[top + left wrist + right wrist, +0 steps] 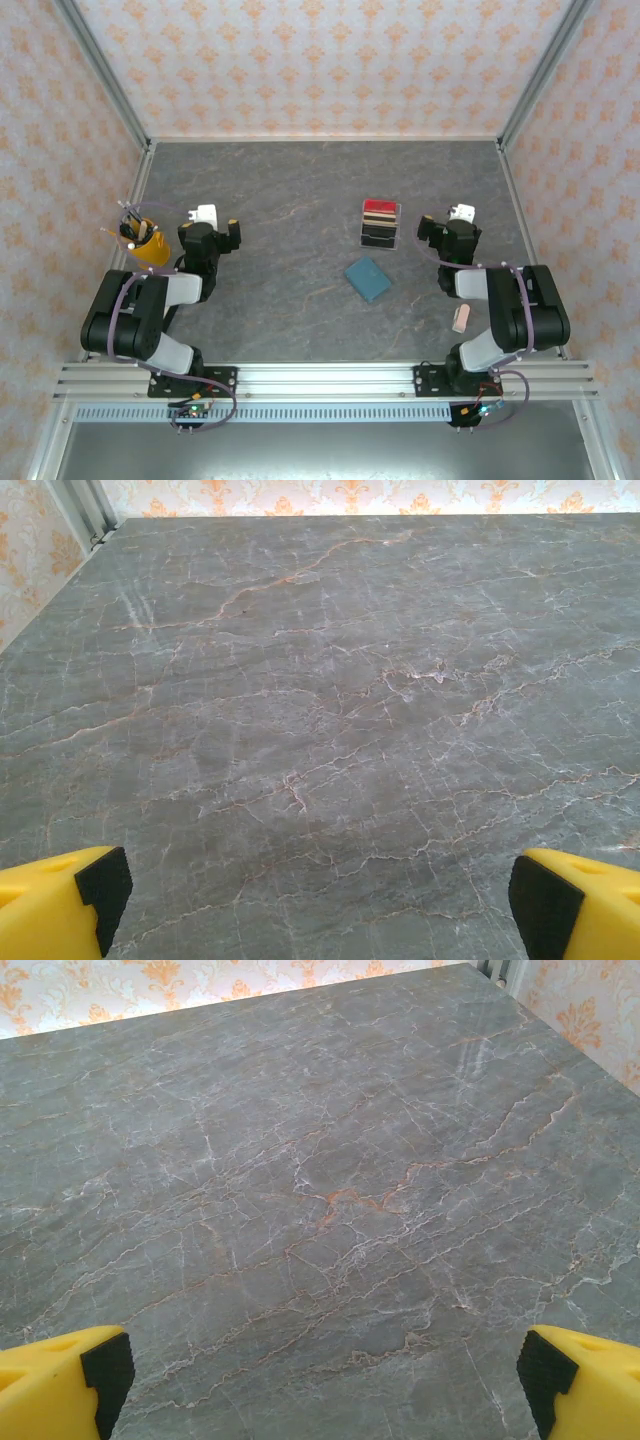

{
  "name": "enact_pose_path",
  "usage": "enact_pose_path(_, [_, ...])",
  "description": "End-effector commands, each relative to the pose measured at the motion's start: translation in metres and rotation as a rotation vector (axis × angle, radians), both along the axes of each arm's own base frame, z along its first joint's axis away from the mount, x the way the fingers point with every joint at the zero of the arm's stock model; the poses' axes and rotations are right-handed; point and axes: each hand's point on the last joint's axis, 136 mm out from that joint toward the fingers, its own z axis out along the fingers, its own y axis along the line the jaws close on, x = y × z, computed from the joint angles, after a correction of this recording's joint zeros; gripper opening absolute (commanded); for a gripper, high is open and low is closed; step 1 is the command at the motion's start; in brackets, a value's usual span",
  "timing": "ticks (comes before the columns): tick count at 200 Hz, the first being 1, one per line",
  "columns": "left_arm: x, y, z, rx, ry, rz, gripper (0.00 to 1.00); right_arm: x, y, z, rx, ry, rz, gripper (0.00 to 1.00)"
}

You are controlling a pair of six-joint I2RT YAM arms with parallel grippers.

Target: Take the credit cards out of the card holder

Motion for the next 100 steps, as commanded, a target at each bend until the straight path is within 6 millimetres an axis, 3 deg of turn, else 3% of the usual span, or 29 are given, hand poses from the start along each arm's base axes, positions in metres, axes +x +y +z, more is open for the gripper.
enact_pose_path(1, [0.0084,-0.0003,0.0081,0.018,-0.016,-0.006,1.00,0.0050,-0.0013,0.0049,0.000,-0.011,0.001,1.00])
enact_pose_path(100, [0.0095,0.0022,0.0078,-0.001,-0.013,-0.007,1.00,0.0049,-0.0014,0.0041,-0.001,-0.009,0.001,1.00])
